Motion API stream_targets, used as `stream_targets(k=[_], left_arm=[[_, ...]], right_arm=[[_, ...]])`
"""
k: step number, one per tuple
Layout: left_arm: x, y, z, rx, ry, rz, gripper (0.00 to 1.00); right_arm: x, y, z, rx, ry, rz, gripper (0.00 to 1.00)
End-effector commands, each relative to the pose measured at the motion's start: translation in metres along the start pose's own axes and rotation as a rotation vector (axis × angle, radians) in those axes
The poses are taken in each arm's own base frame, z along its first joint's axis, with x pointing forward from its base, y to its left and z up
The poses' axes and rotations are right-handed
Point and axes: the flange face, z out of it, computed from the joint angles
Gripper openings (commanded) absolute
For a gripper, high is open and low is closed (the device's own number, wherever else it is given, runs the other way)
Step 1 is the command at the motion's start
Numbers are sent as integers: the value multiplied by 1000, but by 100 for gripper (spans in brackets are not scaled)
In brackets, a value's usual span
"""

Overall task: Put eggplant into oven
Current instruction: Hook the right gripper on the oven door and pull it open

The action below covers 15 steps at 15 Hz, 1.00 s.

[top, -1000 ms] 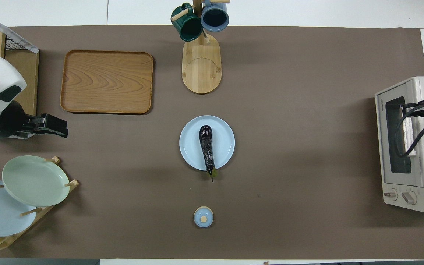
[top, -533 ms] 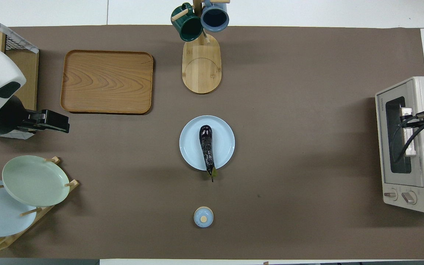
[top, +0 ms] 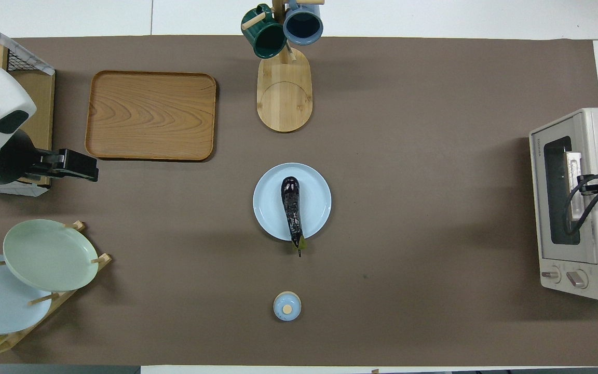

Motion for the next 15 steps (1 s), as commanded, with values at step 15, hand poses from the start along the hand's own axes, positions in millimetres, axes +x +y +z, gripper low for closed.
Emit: stream_targets(k=[15], left_arm=[[2,-2,0,43,3,-1,100]], right_arm=[[-9,4,27,-8,6,16,0]])
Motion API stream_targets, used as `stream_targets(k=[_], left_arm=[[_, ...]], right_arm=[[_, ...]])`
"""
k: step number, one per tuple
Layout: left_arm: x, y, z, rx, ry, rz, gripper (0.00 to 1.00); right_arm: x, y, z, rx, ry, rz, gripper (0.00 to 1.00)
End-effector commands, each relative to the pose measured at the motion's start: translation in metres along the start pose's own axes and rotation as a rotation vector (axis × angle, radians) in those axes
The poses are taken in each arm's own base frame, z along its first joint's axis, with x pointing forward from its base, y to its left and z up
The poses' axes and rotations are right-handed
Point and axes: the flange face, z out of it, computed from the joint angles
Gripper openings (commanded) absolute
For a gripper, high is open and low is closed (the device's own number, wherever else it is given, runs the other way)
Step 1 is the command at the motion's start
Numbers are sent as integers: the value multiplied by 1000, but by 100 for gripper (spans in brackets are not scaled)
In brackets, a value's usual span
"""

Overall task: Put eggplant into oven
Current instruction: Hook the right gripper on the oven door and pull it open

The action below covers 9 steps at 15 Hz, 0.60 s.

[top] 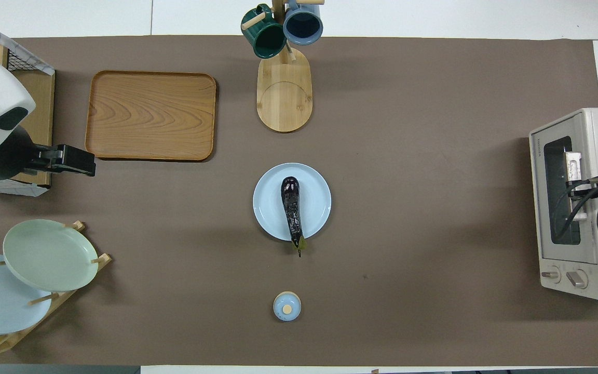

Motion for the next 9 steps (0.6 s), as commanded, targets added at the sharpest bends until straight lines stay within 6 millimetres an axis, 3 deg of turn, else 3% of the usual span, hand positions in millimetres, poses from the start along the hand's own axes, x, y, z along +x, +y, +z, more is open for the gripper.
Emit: stream_targets(k=[1,3,7,9], left_arm=[[1,-2,-2,20,3,-5,100],[0,-5,-2,20,2,-10,100],[0,-11,-4,21,2,-24,100],[0,-10,-4,20,2,-21,100]], right_arm=[[-5,0,8,-8,10,12,0],[-1,-13,8,3,13,0,0],[17,-65,23,-1,59,-21,0],[25,-70,36,2,62,-18,0]])
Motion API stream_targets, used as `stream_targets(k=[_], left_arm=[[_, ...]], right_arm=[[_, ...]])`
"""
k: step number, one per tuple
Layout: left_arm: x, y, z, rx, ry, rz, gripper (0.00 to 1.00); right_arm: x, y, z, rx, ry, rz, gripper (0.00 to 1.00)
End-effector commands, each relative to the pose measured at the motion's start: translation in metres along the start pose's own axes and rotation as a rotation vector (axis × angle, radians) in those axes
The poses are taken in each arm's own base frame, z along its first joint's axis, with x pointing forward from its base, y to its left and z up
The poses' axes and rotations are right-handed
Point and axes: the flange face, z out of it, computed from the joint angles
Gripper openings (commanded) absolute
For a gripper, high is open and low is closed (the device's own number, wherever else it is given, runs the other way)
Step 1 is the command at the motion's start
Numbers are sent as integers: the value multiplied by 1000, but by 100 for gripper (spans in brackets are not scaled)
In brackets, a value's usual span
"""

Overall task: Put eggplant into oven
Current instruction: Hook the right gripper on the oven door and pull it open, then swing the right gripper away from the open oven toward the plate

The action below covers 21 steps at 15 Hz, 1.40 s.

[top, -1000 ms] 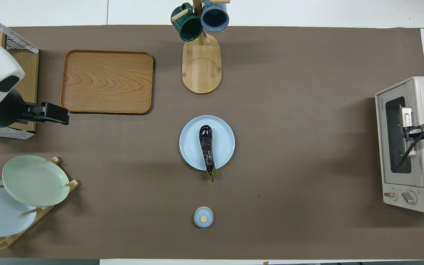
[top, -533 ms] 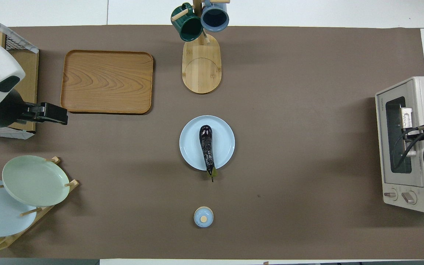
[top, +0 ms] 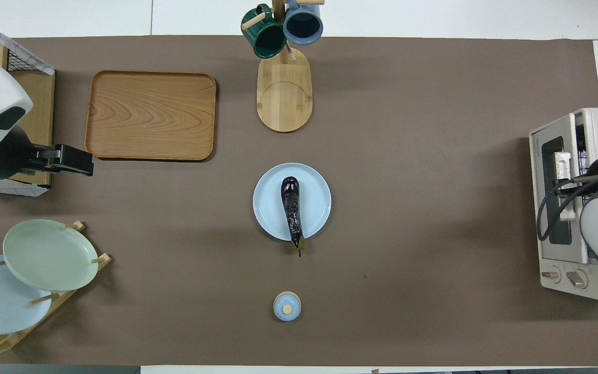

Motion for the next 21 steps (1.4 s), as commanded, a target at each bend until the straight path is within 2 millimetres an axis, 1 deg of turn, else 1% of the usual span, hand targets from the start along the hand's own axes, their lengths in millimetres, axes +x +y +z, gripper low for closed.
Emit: stream_targets(k=[1,4,7,8,9,10,12,14,18,20,21], left_arm=[[-1,-2,-4,19,3,-9,100],[0,-10,-4,18,11,-22,100],[-2,-10,-4,19,2,-21,100],[-2,-9,-4,19,3,-20,100],[-2,-9,-4,19,3,-20,100],[-2,-9,-4,19,3,-20,100],[-1,-10,-4,19,3,-21,100],[-2,-10,-4,19,2,-21,100],[-1,-10,-4,19,3,-21,100],[-1,-10,-4,19,3,-21,100],[-2,-9,-4,19,2,-20,100]], right_arm=[[10,-6,26,9,18,11,0],[17,-10,49,16,33,6,0],[17,-17,68,19,66,-4,0],[18,-20,72,19,79,-7,0],[17,-30,79,21,77,-24,0],[17,-32,82,22,88,-26,0],[19,-33,96,25,79,-26,0],[22,-36,104,26,86,-31,0],[23,-34,131,31,53,2,0],[24,-40,139,33,46,19,0],[25,-42,138,33,53,39,0]])
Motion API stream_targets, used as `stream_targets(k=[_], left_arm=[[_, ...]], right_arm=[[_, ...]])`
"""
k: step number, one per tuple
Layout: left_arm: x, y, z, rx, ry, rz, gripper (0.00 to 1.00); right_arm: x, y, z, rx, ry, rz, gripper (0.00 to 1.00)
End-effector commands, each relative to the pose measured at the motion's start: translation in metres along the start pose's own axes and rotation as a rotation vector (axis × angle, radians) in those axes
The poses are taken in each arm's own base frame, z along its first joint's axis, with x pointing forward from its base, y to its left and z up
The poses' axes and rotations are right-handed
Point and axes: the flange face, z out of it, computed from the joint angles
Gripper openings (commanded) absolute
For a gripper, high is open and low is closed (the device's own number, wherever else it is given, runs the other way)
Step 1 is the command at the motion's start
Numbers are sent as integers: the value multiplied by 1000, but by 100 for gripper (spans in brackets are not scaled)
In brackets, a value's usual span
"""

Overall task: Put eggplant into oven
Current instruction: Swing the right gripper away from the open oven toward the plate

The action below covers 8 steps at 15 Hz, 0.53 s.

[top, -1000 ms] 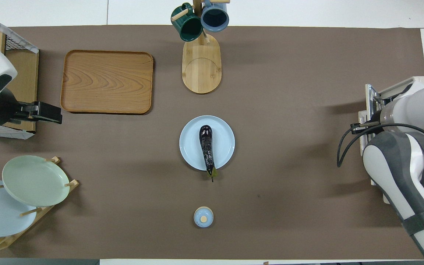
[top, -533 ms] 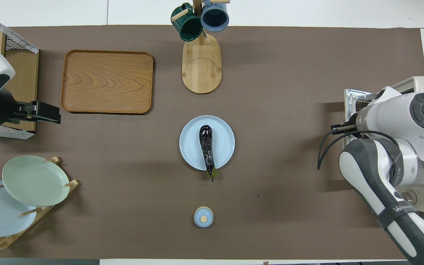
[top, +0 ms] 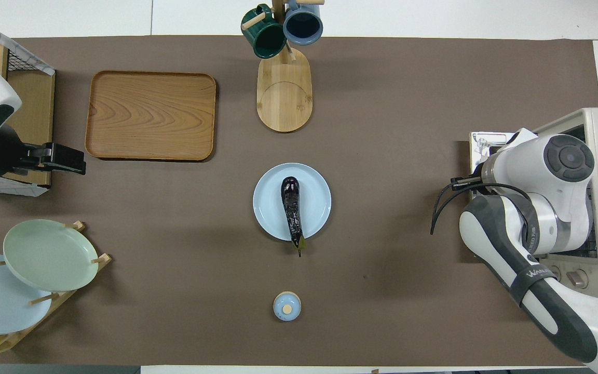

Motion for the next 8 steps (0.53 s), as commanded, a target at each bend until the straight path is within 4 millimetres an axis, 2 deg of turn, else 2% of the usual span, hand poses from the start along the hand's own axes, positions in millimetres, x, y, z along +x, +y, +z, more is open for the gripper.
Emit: stream_targets(k=[1,3,5,6,8], left_arm=[[-2,-2,-4,19,3,-7,100],[-2,-2,-4,19,3,-7,100],[-2,-2,-4,19,3,-7,100],[-2,-2,-3,19,2,-7,100],[-2,-2,-4,19,3,-7,100]], right_arm=[[6,16,1,-25,24,54,0],[10,-12,-3,-24,27,65,0],[10,-53,-5,-20,38,30,0],[13,-62,-9,-19,45,61,0],[22,-91,-30,-22,42,48,0]])
